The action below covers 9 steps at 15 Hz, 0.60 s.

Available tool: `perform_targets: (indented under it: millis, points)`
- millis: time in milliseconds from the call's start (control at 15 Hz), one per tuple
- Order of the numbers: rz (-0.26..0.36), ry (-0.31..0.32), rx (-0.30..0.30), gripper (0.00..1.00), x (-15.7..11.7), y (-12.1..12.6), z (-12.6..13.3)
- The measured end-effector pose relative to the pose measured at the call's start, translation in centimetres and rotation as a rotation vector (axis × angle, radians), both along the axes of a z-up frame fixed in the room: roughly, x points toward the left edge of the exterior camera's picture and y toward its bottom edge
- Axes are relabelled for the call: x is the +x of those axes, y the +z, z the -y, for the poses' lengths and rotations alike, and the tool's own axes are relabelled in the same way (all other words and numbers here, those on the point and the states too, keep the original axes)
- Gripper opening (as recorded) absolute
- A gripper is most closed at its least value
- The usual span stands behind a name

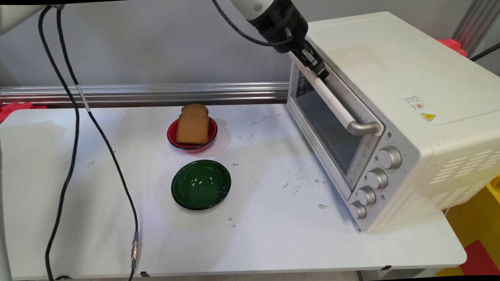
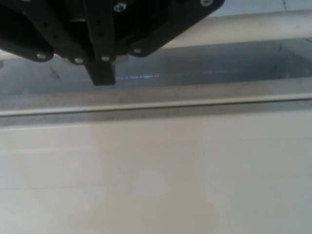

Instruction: Open the oven

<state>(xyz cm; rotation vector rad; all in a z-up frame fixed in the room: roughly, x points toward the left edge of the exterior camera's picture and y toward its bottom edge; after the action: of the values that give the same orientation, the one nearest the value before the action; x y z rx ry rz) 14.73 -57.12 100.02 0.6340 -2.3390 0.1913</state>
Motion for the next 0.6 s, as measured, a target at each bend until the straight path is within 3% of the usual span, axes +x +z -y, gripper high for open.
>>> perform_targets:
  millis: [600]
  points:
    - [0.038, -0.012, 0.025, 0.00, 2.0, -1.8, -1.1]
